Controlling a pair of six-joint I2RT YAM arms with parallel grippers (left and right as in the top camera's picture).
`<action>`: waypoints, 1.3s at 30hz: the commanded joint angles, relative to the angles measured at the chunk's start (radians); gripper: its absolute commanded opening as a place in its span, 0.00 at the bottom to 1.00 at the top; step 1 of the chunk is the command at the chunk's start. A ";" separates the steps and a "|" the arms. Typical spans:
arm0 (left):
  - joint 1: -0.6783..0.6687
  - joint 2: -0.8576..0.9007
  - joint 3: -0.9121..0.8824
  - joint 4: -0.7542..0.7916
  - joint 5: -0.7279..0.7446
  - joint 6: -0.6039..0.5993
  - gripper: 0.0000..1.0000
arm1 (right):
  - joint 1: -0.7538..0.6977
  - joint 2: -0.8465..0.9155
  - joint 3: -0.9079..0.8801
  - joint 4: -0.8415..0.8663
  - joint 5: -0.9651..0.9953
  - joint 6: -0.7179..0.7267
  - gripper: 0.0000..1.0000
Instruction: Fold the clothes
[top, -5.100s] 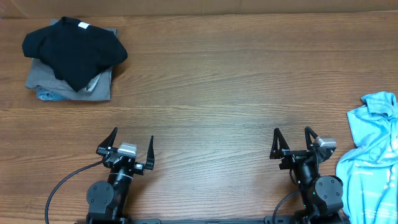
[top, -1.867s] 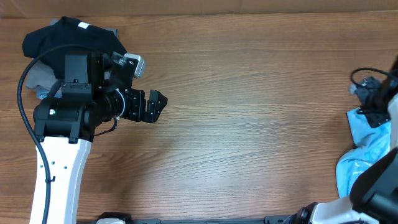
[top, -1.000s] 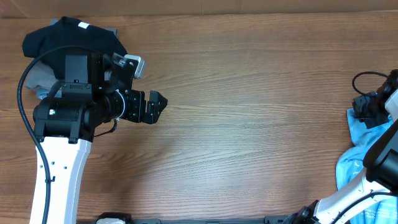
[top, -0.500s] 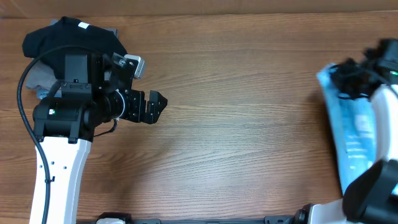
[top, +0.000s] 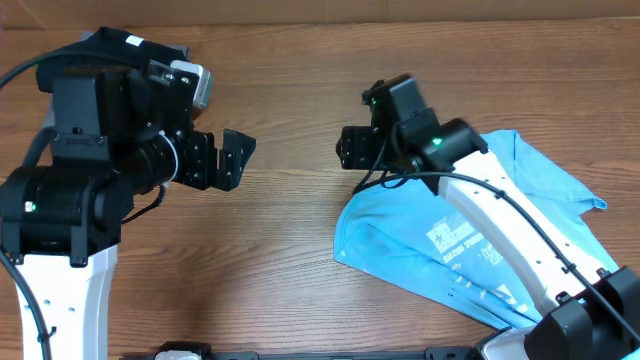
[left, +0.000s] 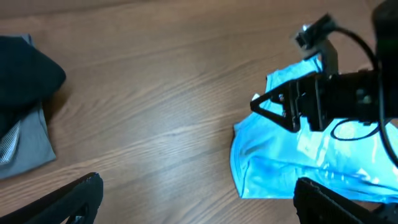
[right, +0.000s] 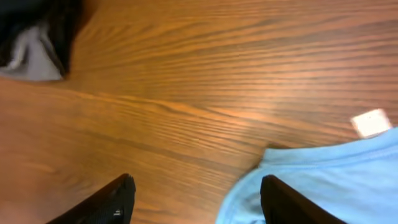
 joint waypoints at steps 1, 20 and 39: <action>0.003 0.002 0.022 0.003 0.000 -0.012 1.00 | -0.092 -0.050 0.054 -0.051 0.172 0.109 0.68; -0.459 0.554 0.022 0.382 -0.032 0.163 1.00 | -0.616 -0.286 0.259 -0.426 0.033 0.069 0.66; -0.634 1.016 0.022 0.717 -0.023 0.145 0.75 | -0.616 -0.251 0.252 -0.533 0.089 0.058 0.70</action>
